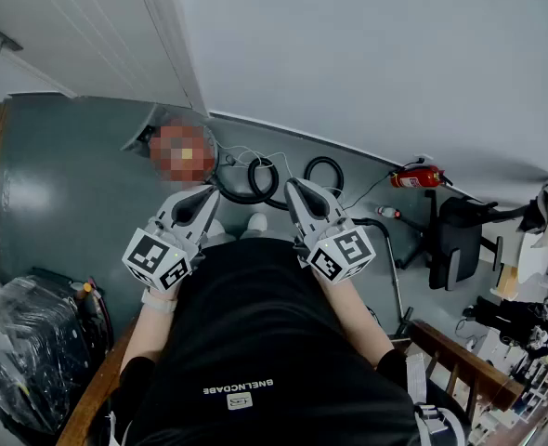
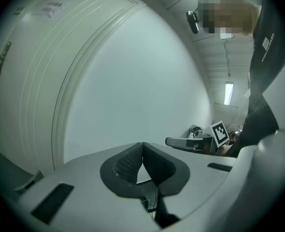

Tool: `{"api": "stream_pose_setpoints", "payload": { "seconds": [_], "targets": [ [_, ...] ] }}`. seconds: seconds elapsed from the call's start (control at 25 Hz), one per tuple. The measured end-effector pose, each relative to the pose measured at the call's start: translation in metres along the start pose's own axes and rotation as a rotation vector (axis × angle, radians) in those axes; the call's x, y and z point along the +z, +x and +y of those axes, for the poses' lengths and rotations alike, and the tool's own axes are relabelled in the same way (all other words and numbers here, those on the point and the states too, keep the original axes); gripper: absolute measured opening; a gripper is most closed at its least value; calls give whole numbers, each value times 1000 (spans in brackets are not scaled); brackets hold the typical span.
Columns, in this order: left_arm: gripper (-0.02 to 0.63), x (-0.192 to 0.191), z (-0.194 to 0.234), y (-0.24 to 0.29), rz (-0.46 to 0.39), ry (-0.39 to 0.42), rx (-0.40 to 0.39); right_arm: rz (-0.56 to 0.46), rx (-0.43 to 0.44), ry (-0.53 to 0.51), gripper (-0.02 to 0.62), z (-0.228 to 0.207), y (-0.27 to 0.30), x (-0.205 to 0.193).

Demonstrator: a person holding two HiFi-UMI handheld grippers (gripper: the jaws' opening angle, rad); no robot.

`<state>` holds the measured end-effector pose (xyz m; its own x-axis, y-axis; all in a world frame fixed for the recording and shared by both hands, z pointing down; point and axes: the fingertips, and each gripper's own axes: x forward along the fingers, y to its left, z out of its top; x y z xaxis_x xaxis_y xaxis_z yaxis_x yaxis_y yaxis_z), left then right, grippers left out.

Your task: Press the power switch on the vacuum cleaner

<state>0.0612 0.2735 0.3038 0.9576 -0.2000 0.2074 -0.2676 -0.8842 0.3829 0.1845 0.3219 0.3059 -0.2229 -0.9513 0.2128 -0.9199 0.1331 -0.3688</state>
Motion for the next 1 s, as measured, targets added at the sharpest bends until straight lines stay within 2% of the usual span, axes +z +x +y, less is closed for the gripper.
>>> {"api": "stream_pose_setpoints", "payload": {
  "seconds": [0.44, 0.6, 0.8, 1.0],
  "targets": [
    [15, -9, 22, -34, 10, -20, 15, 15, -1, 4, 32, 22, 13, -5],
    [15, -9, 40, -56, -8, -39, 49, 23, -3, 36, 32, 33, 29, -6],
    [15, -13, 67, -95, -29, -59, 98, 52, 26, 9, 32, 67, 60, -12],
    [15, -13, 94, -124, -38, -75, 129, 51, 26, 35, 32, 82, 85, -16]
  ]
}}
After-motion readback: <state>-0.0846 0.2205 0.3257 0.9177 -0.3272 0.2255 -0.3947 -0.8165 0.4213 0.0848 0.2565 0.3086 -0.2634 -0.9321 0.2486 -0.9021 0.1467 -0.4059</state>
